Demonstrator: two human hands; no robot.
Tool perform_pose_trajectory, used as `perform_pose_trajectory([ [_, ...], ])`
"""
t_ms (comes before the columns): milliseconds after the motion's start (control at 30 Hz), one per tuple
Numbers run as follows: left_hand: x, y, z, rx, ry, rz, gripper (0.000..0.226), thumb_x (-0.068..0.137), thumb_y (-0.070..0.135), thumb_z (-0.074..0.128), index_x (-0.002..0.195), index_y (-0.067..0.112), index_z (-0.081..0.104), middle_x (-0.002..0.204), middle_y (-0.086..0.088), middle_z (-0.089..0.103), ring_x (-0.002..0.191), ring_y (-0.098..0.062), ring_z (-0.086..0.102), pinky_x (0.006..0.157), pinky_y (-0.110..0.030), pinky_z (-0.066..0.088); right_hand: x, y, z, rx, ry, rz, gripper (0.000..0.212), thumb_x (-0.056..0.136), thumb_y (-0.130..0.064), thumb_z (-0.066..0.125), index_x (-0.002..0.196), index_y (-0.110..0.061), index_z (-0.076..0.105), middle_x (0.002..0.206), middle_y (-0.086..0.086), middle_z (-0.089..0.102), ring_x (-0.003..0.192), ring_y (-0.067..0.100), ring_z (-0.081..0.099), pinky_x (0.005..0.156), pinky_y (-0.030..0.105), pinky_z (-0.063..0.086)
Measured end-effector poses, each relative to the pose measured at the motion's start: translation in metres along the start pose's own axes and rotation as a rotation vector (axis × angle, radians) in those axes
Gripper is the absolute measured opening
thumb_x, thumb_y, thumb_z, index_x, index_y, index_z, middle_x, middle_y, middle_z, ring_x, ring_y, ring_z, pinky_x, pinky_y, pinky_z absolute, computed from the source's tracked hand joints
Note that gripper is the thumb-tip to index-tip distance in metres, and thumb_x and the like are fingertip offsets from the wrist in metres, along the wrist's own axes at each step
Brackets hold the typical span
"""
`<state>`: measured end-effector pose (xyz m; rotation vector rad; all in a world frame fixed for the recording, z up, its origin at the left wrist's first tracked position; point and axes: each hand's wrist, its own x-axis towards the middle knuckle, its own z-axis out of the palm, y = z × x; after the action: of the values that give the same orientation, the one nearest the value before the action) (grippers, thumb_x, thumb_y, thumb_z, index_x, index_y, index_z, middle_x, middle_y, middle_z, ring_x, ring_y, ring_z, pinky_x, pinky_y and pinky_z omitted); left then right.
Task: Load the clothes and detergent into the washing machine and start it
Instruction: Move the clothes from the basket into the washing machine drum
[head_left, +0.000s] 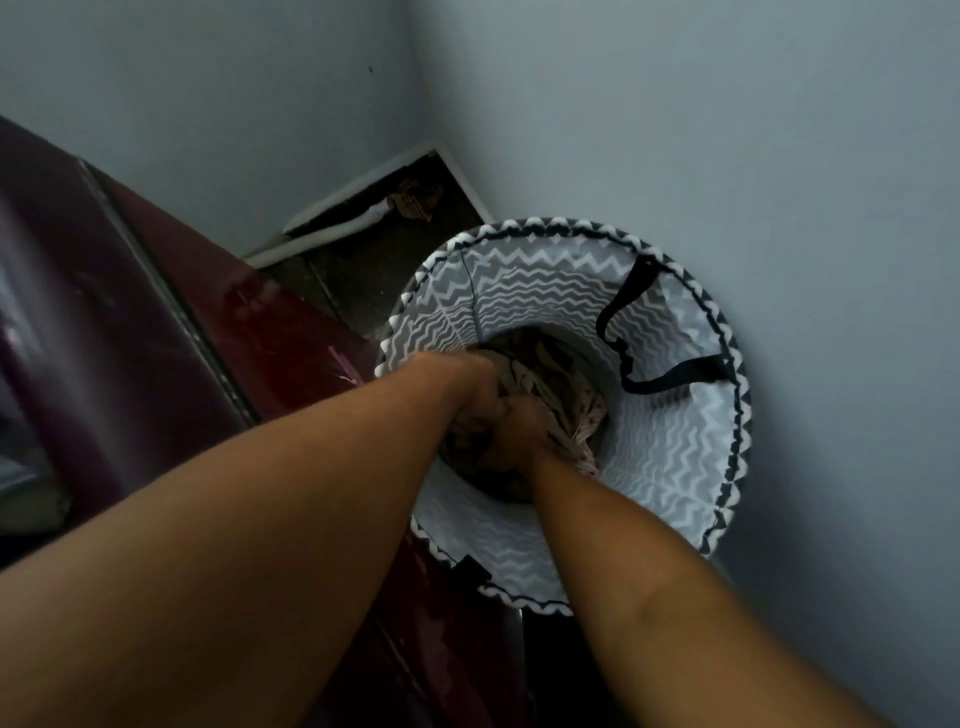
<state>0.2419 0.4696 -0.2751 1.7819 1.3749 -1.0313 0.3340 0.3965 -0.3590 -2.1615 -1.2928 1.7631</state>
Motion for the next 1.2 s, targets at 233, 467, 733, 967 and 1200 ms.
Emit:
perform_pose_trajectory([
  [233, -0.060, 0.013, -0.002, -0.260, 0.019, -0.040, 0.085, 0.077, 0.038, 0.077, 0.147, 0.009, 0.036, 0.148, -0.016, 0.043, 0.134, -0.035, 0.046, 0.109, -0.046, 0.041, -0.053, -0.048, -0.061, 0.198, 0.130, 0.004, 0.019, 0.088, -0.014, 0.058, 0.074, -0.005, 0.068, 0.073, 0.010, 0.063, 0.072, 0.023, 0.056, 0.063, 0.029, 0.036],
  [467, -0.159, 0.007, -0.019, -0.606, 0.288, 0.030, 0.083, 0.061, 0.029, 0.077, 0.137, 0.018, 0.043, 0.130, -0.009, 0.058, 0.121, -0.027, 0.057, 0.100, -0.036, 0.049, -0.168, -0.151, -0.111, 0.794, 0.001, -0.021, 0.033, 0.074, -0.010, 0.046, 0.043, -0.018, 0.039, 0.046, -0.002, 0.039, 0.047, 0.016, 0.040, 0.052, 0.028, 0.037],
  [733, -0.304, -0.026, -0.049, -0.912, 0.633, 0.159, 0.081, 0.070, 0.020, 0.076, 0.141, 0.024, 0.038, 0.118, -0.007, 0.064, 0.108, -0.027, 0.062, 0.079, -0.028, 0.048, -0.278, -0.234, -0.133, 0.973, -0.539, -0.263, 0.014, 0.056, -0.013, 0.052, 0.066, -0.005, 0.045, 0.058, 0.011, 0.051, 0.052, 0.025, 0.052, 0.057, 0.025, 0.050],
  [967, -0.415, -0.079, -0.034, -1.103, 0.989, 0.302, 0.097, 0.052, 0.027, 0.080, 0.141, 0.031, 0.041, 0.124, 0.000, 0.065, 0.115, -0.017, 0.062, 0.100, -0.033, 0.051, -0.376, -0.314, -0.099, 0.892, -0.861, -0.495, 0.024, 0.052, -0.013, 0.075, 0.070, -0.006, 0.060, 0.068, 0.007, 0.060, 0.063, 0.021, 0.061, 0.067, 0.026, 0.052],
  [1200, -0.500, -0.141, 0.022, -1.118, 1.341, 0.131, 0.037, 0.064, 0.026, 0.075, 0.101, 0.019, 0.069, 0.095, -0.002, 0.073, 0.092, -0.020, 0.069, 0.078, -0.042, 0.057, -0.454, -0.363, -0.021, 0.682, -1.162, -0.455, 0.035, 0.091, -0.023, 0.046, 0.077, 0.002, 0.066, 0.072, 0.017, 0.068, 0.067, 0.026, 0.068, 0.071, 0.033, 0.058],
])
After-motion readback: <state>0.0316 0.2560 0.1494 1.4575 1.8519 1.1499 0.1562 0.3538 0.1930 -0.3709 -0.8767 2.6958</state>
